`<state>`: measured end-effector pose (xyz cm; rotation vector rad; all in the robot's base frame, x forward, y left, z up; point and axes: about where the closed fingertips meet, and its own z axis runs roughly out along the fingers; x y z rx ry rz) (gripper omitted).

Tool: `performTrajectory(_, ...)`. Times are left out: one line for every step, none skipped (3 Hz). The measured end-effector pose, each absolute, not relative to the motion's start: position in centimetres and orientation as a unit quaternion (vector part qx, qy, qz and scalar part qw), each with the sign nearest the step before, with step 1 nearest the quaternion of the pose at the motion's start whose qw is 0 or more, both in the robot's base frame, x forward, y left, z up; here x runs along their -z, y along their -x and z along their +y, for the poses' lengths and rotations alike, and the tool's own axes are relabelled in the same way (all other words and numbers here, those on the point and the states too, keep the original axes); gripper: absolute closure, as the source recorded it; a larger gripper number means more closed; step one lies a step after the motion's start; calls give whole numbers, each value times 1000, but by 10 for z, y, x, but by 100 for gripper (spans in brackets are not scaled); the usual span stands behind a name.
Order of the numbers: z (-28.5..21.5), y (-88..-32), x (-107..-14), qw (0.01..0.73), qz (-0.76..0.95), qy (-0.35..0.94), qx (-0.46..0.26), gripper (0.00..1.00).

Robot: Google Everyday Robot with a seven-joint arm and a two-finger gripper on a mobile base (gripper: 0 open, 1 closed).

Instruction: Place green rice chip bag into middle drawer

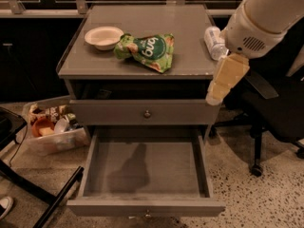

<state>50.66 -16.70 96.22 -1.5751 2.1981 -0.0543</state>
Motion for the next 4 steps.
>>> performTrajectory(-122, -560, -953, 268, 799, 538, 14, 0)
performTrajectory(-78, -615, -940, 315, 810, 495, 6, 0)
performTrajectory(-35, -656, -927, 327, 831, 449, -11, 0)
performTrajectory(-35, -656, -927, 327, 831, 449, -12, 0)
